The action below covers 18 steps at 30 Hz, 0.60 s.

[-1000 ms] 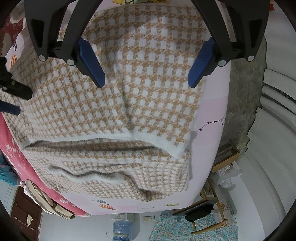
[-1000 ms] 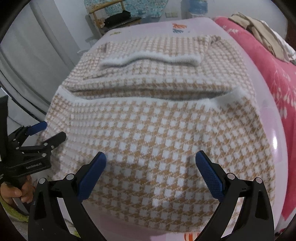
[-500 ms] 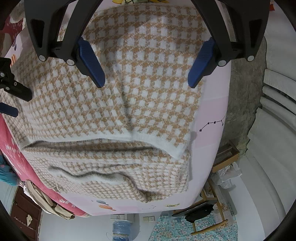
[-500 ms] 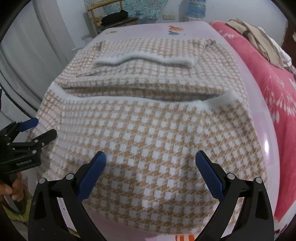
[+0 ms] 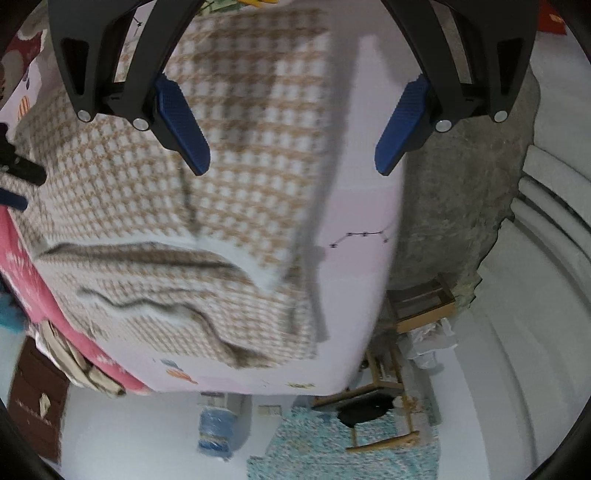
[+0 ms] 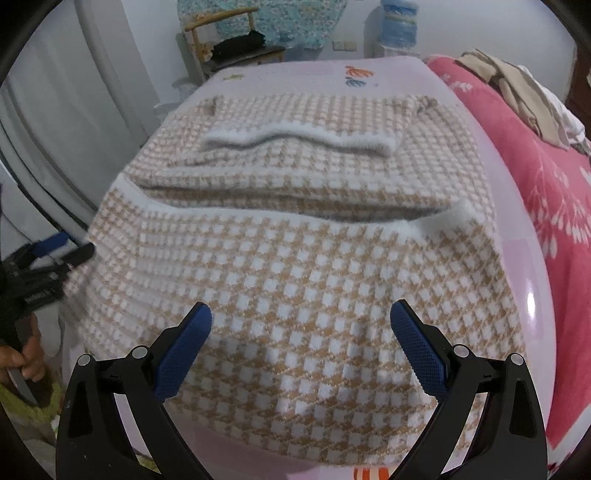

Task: Fold large clothes
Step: 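Move the left tool to the white-trimmed coat edge and close on it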

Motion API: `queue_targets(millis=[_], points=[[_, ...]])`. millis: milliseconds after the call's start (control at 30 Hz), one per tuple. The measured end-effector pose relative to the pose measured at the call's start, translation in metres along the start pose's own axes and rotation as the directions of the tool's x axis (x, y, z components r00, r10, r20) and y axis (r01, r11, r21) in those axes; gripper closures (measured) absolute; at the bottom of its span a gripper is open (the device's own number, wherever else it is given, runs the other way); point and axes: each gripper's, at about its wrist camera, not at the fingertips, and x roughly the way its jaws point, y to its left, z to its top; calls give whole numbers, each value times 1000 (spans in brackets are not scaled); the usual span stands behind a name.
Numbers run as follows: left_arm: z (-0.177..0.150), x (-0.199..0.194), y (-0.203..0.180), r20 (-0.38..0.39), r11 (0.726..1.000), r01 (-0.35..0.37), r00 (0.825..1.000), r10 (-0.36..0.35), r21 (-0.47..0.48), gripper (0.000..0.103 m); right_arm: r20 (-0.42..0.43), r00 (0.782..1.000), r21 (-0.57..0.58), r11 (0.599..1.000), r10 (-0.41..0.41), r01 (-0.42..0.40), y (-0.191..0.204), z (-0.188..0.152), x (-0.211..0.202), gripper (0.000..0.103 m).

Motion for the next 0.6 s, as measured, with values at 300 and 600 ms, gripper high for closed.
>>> queue_targets(millis=[300,600], points=[[-1,-3,16,61,988,130,990,-125,-79,25,-34,999,21,1000,14,-14,1,-2,11,10],[25,34,18,52,975,203,979,-199,-94,68,-41,999,24,1000,13,-12,0,-1,14,9]])
